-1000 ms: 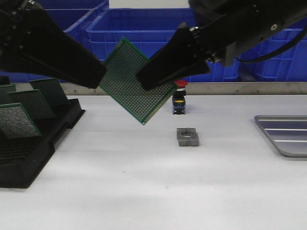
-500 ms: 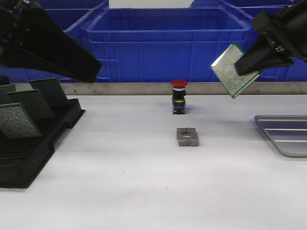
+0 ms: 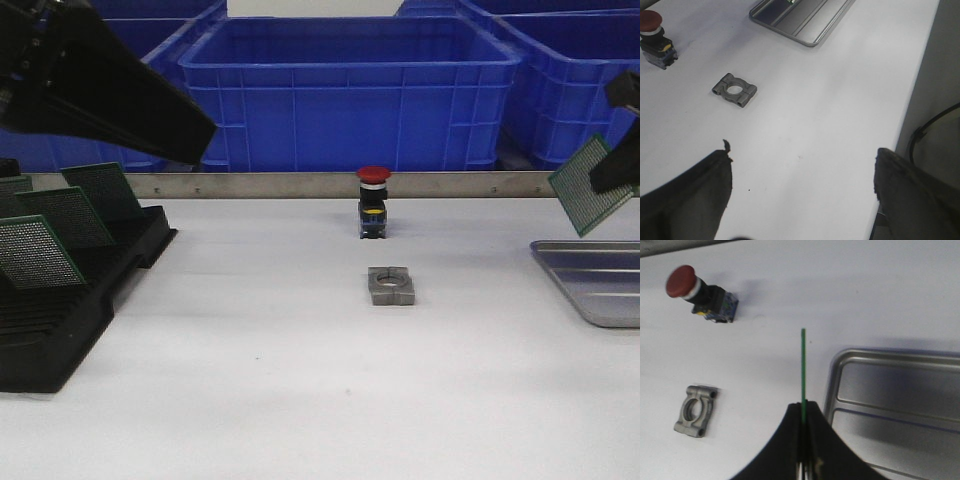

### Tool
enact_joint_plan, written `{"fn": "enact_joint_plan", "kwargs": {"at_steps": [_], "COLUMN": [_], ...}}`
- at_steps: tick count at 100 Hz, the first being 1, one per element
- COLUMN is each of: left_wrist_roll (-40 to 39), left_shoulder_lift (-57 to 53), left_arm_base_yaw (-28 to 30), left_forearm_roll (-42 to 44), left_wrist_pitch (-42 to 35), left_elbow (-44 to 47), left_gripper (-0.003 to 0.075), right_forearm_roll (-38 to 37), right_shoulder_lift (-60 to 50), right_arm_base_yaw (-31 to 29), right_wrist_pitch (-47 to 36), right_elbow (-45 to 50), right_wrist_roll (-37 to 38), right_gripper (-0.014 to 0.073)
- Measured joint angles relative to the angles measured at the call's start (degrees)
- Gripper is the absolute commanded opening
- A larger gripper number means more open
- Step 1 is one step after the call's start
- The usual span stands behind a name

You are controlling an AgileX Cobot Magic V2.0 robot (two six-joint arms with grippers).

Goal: Place circuit board on tray
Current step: 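Lower the board into the silver tray and open the right gripper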

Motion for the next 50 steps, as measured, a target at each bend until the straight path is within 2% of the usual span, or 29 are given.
{"fn": "enact_joint_plan", "kwargs": {"at_steps": [34, 41, 50], "left_wrist_roll": [0.0, 0.0, 0.0], "left_shoulder_lift": [0.0, 0.0, 0.0], "left_arm_base_yaw": [0.0, 0.0, 0.0], "left_forearm_roll": [-0.3, -0.3, -0.3], "left_wrist_pitch": [0.0, 0.0, 0.0], "left_elbow": [0.0, 0.0, 0.0], "left_gripper": [0.0545, 0.0545, 0.0545], "right_forearm_roll": [-0.1, -0.1, -0.1], "right_shoulder_lift": [6.9, 7.2, 7.3], "right_arm_base_yaw": [-0.4, -0.4, -0.4], "right_wrist_pitch": [-2.9, -3.0, -3.0], "right_elbow": [0.0, 0.0, 0.0], "right_wrist_roll": [0.0, 0.1, 0.3], "right_gripper": [-0.0060, 0.0013, 0.0219]}}
